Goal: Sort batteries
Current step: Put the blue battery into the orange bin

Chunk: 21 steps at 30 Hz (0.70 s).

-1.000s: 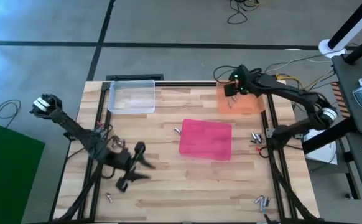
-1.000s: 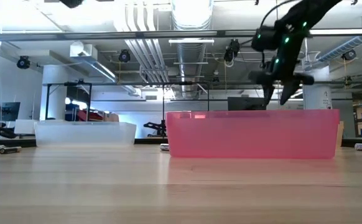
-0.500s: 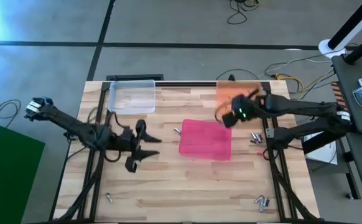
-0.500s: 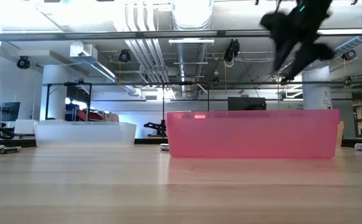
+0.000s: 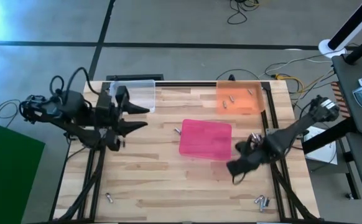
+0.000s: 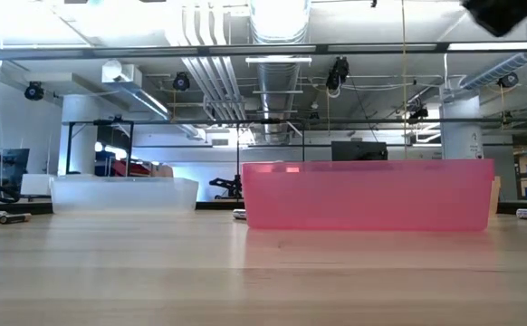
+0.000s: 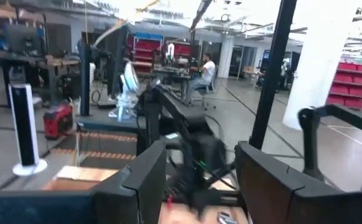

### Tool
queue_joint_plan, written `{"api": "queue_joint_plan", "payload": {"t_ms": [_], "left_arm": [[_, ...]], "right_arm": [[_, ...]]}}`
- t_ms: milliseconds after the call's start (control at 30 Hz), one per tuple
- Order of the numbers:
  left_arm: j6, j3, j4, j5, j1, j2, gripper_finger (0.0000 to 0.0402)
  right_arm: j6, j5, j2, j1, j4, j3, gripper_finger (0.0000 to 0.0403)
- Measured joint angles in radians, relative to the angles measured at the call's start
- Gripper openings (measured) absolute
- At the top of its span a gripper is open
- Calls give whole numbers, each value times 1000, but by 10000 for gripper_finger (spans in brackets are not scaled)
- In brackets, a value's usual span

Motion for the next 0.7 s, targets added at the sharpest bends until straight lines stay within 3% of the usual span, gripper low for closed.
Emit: {"api": "queue_joint_plan", "payload": {"t_ms": [200,500,700], "left_arm": [[51,5,-56,6,0,-19,168],[18,-18,-169,-26,-5,-57,168],[16,71,-207,-39,-22,-53,168]], "right_arm": [[98,-202,115,92,208,0,224],[287,-295,252,285,429,-32,222],[375,-343,339,398,483,-44,240]]}}
